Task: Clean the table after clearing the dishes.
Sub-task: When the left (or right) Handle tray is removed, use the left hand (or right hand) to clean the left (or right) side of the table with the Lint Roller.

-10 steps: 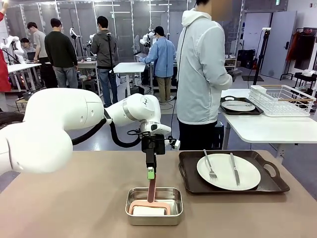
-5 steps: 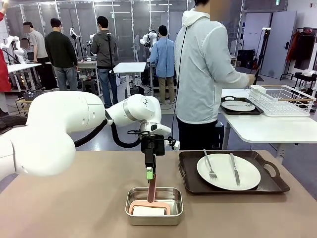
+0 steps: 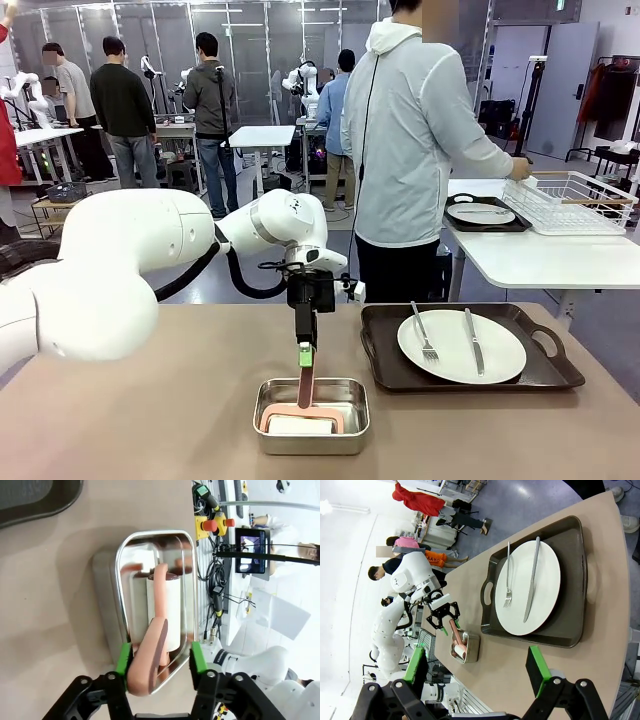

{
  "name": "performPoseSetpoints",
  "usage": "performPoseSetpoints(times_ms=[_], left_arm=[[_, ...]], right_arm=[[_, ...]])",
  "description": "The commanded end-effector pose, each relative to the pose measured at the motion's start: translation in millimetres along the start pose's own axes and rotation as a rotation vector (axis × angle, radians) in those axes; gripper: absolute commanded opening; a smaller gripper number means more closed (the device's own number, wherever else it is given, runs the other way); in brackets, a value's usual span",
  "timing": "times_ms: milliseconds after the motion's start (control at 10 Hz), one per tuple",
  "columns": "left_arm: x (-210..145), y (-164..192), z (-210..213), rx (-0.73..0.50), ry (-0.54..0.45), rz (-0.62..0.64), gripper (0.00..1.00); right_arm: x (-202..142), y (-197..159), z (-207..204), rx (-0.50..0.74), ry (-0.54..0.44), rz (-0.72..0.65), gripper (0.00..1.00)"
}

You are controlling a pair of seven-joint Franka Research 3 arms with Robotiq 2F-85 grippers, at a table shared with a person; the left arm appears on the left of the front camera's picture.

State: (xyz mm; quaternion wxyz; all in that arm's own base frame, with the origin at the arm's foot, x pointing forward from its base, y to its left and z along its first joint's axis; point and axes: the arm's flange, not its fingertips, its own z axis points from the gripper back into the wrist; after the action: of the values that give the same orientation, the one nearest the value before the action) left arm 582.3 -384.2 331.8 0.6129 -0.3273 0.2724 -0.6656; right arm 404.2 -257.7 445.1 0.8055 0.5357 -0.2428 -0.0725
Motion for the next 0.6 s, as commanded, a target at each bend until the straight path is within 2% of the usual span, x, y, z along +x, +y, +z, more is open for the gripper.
performPoseSetpoints(times_ms=[0, 400, 500], left_arm=[[14.2, 4.3, 17.1, -0.039, 0.011, 0.028, 0.34], [17.5, 3.7, 16.7, -0.022, 0.023, 0.047, 0.0], [17.3, 1.7, 17.4, -0.012, 0.026, 0.056, 0.0]], right_arm=[[-1.7, 2.8, 1.3, 0.002, 0.001, 0.003, 1.0], [-1.7, 2.8, 1.3, 0.002, 0.001, 0.003, 1.0], [-1.7, 2.8, 1.3, 0.002, 0.001, 0.003, 1.0]])
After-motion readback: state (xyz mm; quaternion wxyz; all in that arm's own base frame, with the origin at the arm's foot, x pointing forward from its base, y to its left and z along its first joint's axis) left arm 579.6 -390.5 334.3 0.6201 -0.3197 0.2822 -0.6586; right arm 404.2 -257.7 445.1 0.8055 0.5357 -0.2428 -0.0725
